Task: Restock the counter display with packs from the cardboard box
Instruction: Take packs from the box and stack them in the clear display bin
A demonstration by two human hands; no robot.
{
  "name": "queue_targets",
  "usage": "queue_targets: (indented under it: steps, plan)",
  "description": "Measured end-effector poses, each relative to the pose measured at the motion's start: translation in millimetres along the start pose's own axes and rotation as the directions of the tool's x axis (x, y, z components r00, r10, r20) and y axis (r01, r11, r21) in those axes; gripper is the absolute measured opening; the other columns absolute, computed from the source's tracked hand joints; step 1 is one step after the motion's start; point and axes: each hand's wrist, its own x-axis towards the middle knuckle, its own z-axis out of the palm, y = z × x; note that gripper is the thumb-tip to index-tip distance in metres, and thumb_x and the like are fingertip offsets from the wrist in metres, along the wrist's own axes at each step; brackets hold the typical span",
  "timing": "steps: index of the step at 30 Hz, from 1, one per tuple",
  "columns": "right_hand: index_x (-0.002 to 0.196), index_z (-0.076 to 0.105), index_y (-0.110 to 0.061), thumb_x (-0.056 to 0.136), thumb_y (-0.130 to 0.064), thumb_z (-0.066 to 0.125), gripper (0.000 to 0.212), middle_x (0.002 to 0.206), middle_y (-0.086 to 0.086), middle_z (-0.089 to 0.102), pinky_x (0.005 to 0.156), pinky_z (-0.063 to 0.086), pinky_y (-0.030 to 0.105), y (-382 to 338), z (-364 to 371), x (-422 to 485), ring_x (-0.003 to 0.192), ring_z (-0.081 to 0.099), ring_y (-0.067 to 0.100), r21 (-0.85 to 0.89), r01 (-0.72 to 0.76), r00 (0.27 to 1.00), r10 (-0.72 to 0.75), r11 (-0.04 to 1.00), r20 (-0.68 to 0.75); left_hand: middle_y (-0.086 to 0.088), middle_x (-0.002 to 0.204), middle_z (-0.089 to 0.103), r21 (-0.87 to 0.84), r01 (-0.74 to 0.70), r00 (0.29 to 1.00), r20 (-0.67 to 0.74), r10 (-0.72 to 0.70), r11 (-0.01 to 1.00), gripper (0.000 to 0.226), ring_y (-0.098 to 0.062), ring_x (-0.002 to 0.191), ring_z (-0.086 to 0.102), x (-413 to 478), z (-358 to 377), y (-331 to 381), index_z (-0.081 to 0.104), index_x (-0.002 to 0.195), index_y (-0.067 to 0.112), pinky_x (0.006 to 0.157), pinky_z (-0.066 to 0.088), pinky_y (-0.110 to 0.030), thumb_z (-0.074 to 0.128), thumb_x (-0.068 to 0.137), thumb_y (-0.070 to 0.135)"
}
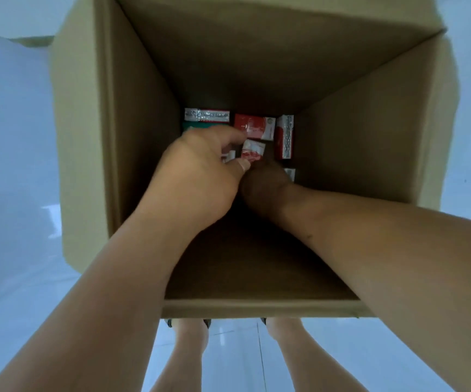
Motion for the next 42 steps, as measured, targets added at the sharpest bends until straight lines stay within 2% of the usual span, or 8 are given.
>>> queue_targets:
  steps: [3, 8, 14, 19, 23, 28, 36, 42]
  plan:
    - [0.138, 0.05, -0.011, 0.098, -0.024, 0.054, 0.043, 0.136, 0.013, 0.053, 0.105, 0.042, 0.044, 2, -25, -34, 0.124, 0.051, 0.032, 0.135, -0.046, 0.998, 0.042, 0.99, 0.035, 0.009, 0.131, 0.058, -0.015, 0.003, 1.0, -0.012, -0.003, 1.0, 0.04, -0.009, 0.116, 0.056, -13, -12, 7, 0.056, 0.13, 0.038, 0.094, 0.046, -0.025, 0.062, 0.093, 0.025]
    - [0.145, 0.04, -0.023, 0.095, -0.023, 0.061, 0.054, 0.141, 0.006, 0.052, 0.097, 0.051, 0.036, 0, -68, -105, 0.123, 0.054, 0.022, 0.571, -0.052, 0.982, 0.145, 0.819, -0.119, 0.009, 0.129, 0.06, 0.094, -0.016, 0.999, -0.042, 0.02, 0.995, 0.038, -0.007, 0.106, 0.058, -43, -33, 27, 0.055, 0.131, 0.039, 0.072, 0.049, -0.015, 0.058, 0.096, 0.024]
    - [0.144, 0.041, -0.034, 0.099, -0.029, 0.055, 0.048, 0.13, -0.008, 0.056, 0.059, 0.052, 0.019, -3, -138, -220, 0.1, 0.059, 0.011, 0.802, 0.135, 0.94, 0.181, 0.582, -0.29, 0.011, 0.132, 0.059, 0.112, -0.131, 0.989, -0.059, 0.138, 0.985, 0.037, -0.013, 0.118, 0.053, -106, -82, 98, 0.057, 0.126, 0.04, 0.079, 0.056, -0.032, 0.055, 0.094, 0.021]
    - [0.138, 0.049, -0.037, 0.096, -0.028, 0.061, 0.044, 0.116, -0.013, 0.06, 0.074, 0.062, 0.033, -12, -198, -314, 0.098, 0.063, 0.01, 0.913, 0.217, 0.907, 0.274, 0.345, -0.319, 0.014, 0.122, 0.065, 0.05, -0.206, 0.972, -0.107, 0.21, 0.977, 0.032, -0.017, 0.097, 0.064, -170, -130, 165, 0.061, 0.117, 0.045, 0.059, 0.053, -0.031, 0.055, 0.095, 0.022]
    - [0.131, 0.058, -0.034, 0.092, -0.023, 0.065, 0.041, 0.117, -0.008, 0.069, 0.083, 0.06, 0.039, -19, -249, -390, 0.108, 0.066, 0.017, 0.945, 0.321, 0.909, 0.258, 0.065, -0.327, 0.011, 0.12, 0.064, 0.028, -0.31, 0.94, -0.141, 0.311, 0.95, 0.026, -0.018, 0.098, 0.064, -230, -174, 223, 0.065, 0.112, 0.036, 0.056, 0.05, -0.025, 0.054, 0.096, 0.019]
    - [0.125, 0.06, -0.018, 0.092, -0.005, 0.06, 0.035, 0.104, 0.008, 0.074, 0.086, 0.057, 0.043, -42, -305, -484, 0.102, 0.07, 0.025, 0.87, 0.417, 0.907, 0.178, -0.265, -0.381, 0.013, 0.087, 0.065, 0.117, -0.441, 0.874, -0.169, 0.456, 0.89, 0.024, 0.0, 0.07, 0.058, -307, -226, 294, 0.072, 0.097, 0.03, 0.048, 0.042, -0.013, 0.056, 0.092, 0.013]
    - [0.116, 0.056, -0.014, 0.087, 0.0, 0.064, 0.033, 0.104, 0.015, 0.072, 0.06, 0.058, 0.04, -76, -387, -624, 0.081, 0.072, 0.027, 0.744, 0.589, 0.808, 0.246, -0.315, -0.535, 0.012, 0.106, 0.068, 0.086, -0.576, 0.781, -0.235, 0.578, 0.813, 0.036, -0.007, 0.073, 0.06, -433, -299, 385, 0.07, 0.111, 0.03, 0.06, 0.052, -0.025, 0.05, 0.095, 0.005]
    - [0.096, 0.049, -0.008, 0.069, -0.018, 0.067, 0.033, 0.088, 0.021, 0.07, 0.062, 0.057, 0.042, -85, -428, -698, 0.074, 0.068, 0.032, 0.594, 0.688, 0.726, 0.411, -0.418, -0.552, 0.014, 0.086, 0.073, -0.089, -0.621, 0.773, -0.233, 0.59, 0.779, 0.025, -0.008, 0.078, 0.069, -492, -335, 405, 0.072, 0.087, 0.039, 0.075, 0.059, -0.03, 0.065, 0.088, 0.015]
